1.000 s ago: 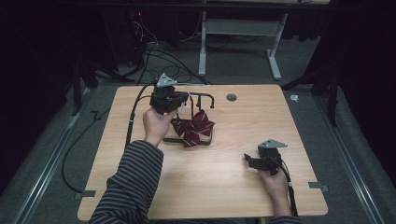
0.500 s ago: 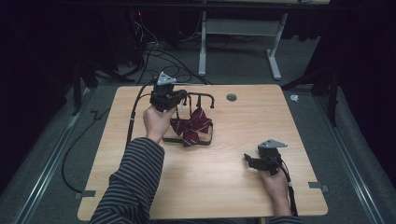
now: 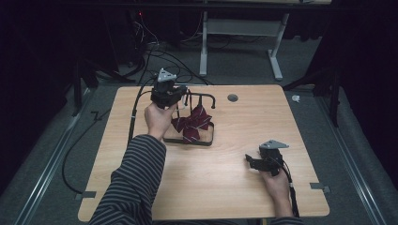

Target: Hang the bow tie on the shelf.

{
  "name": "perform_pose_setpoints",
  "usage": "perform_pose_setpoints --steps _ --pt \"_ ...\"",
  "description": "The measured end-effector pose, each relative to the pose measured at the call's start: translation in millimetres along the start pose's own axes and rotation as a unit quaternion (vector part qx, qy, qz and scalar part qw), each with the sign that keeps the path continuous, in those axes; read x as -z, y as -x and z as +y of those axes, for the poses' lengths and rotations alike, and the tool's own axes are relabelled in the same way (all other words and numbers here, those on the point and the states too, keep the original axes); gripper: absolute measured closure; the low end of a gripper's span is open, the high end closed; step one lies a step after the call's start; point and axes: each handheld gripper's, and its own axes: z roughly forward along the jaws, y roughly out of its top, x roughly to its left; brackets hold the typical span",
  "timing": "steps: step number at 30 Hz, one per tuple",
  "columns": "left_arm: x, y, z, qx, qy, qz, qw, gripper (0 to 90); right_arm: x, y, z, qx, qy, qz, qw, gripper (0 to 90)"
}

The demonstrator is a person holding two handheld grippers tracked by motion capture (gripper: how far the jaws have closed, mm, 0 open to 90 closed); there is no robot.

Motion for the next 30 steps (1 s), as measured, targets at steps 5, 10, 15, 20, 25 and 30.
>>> perform_pose_setpoints --steps 5,10,15,20,25,30 --pt "0.2 0.7 2.2 0.0 0.003 0.0 1.0 86.8 0.1 -0.1 0.0 0.0 -0.001 -0.001 1.0 31.8" --pt "-1.2 0.7 5.3 0.0 0.006 0.001 1.0 86.8 0.0 0.0 0.0 0.001 0.0 -0.001 1.0 31.8" --pt "0.3 0.6 8.8 -0.001 0.011 0.004 0.9999 86.7 0.0 -0.1 0.0 0.001 0.0 -0.001 1.0 31.7" --pt "-1.6 0.7 8.4 -0.006 0.0 0.001 1.0 86.4 0.1 -0.1 0.0 0.0 0.0 0.0 1.0 31.8" --pt "-5.6 1.8 3.7 -0.011 -0.015 0.005 0.9998 85.7 0.1 -0.1 -0.1 0.0 0.0 0.0 1.0 31.8" --pt "-5.5 -0.3 -0.8 -0.01 -0.02 0.008 0.9997 85.5 0.1 0.0 -0.1 0.0 0.0 0.0 1.0 31.7"
